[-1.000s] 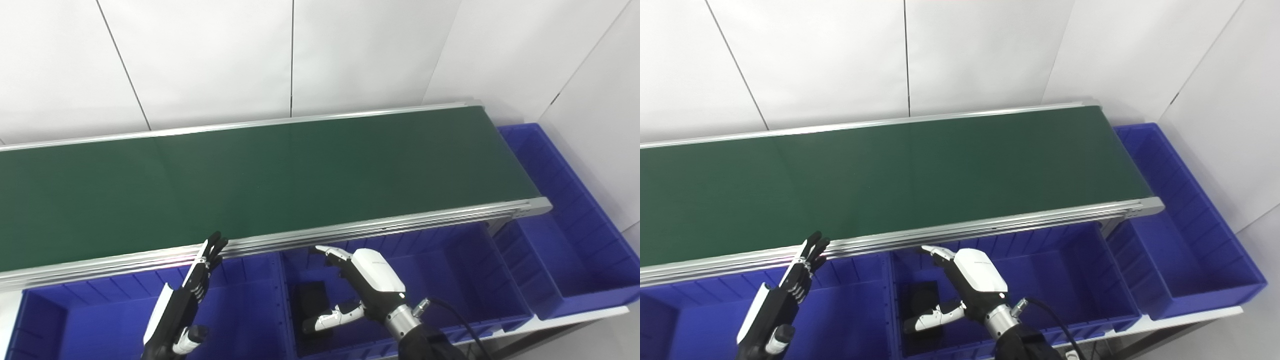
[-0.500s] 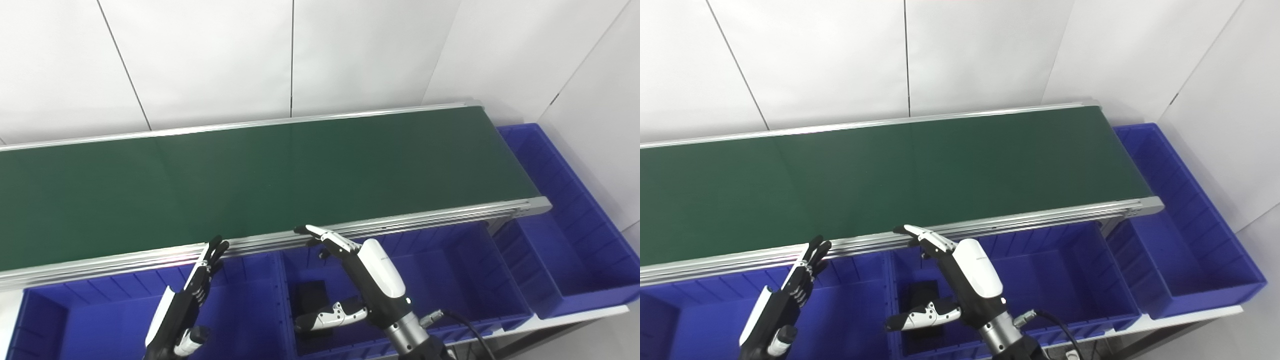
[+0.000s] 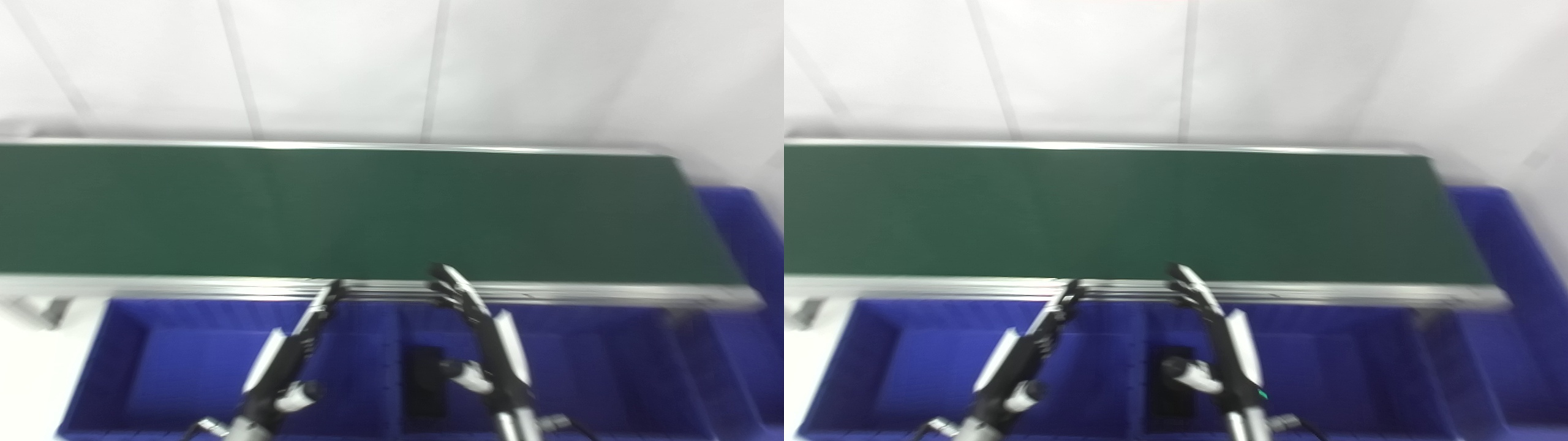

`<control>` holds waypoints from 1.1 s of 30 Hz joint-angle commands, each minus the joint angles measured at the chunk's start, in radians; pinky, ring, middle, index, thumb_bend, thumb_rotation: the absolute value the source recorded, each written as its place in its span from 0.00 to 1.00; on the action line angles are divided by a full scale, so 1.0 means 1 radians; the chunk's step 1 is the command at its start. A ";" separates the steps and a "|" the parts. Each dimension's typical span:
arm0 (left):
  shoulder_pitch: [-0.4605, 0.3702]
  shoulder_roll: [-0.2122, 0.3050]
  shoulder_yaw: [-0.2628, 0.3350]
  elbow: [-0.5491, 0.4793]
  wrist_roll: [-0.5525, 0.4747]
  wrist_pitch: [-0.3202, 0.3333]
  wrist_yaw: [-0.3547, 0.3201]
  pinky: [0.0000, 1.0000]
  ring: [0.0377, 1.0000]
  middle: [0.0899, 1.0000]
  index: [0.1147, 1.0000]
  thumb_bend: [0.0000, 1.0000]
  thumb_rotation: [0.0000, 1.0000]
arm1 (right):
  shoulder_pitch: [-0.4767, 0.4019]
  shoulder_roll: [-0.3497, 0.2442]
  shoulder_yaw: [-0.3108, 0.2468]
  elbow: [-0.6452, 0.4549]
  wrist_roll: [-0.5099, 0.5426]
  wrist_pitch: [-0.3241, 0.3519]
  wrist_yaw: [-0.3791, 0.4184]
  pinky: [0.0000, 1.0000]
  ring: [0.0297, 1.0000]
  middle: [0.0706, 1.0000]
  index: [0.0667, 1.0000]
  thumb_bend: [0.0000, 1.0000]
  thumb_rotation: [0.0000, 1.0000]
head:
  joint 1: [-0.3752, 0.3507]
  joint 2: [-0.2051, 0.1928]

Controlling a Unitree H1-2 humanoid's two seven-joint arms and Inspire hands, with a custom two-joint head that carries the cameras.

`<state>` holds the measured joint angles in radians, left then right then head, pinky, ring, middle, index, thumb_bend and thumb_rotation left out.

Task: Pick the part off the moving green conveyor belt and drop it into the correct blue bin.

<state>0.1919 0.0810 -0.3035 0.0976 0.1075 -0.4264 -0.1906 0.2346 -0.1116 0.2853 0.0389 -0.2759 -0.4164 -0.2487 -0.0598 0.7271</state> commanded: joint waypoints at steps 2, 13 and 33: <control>-0.002 -0.006 -0.008 -0.018 0.015 -0.043 0.027 1.00 0.99 0.97 1.00 1.00 0.98 | 0.006 -0.010 0.008 -0.006 0.054 -0.053 -0.014 0.76 0.80 0.86 0.90 1.00 1.00 | 0.002 -0.006; 0.007 -0.006 -0.015 -0.029 0.041 -0.042 0.040 1.00 1.00 0.97 1.00 1.00 0.98 | 0.006 -0.024 0.026 0.026 0.066 -0.054 -0.014 0.78 0.83 0.87 0.90 1.00 0.99 | -0.005 -0.015; -0.010 0.038 -0.015 -0.014 0.012 -0.043 0.043 0.99 1.00 0.98 1.00 1.00 0.99 | 0.000 0.011 0.052 0.039 0.070 -0.053 0.039 0.84 0.91 0.91 0.89 1.00 0.96 | -0.099 -0.013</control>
<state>0.1961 0.1167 -0.3150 0.0930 0.1155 -0.4267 -0.1634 0.2404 -0.1082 0.3372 0.0924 -0.2141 -0.4175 -0.2226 -0.1626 0.7148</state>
